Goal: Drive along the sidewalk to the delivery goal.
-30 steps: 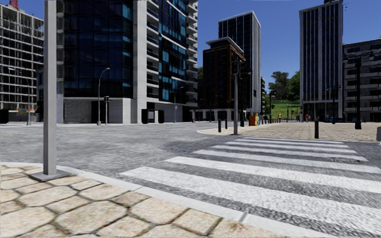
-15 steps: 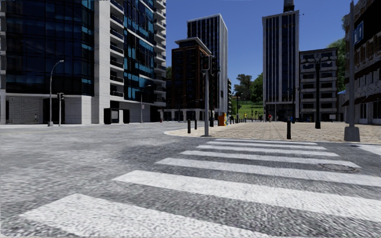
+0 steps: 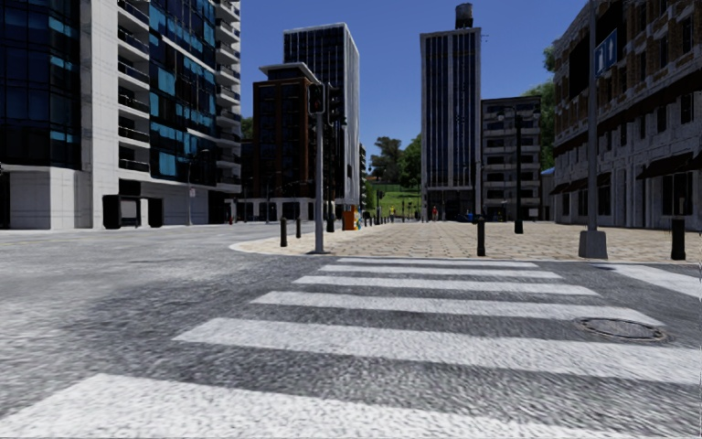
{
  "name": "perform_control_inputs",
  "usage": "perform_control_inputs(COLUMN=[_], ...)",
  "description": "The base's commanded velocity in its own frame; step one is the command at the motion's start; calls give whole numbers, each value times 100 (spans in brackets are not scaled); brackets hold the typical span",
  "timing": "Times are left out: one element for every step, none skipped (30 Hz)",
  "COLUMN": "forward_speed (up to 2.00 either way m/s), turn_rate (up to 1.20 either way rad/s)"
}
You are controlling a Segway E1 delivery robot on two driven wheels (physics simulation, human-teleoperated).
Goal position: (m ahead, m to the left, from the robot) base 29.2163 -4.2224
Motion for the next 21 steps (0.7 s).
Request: perform_control_inputs(forward_speed=[200,200,200,200,200,200,200,200,200,200,200,200,200,200,200,200,200,200,200,200,200], turn_rate=[0,0,0,0,0,0,0,0,0,0,0,0,0,0,0,0,0,-23,-42,-48,-48])
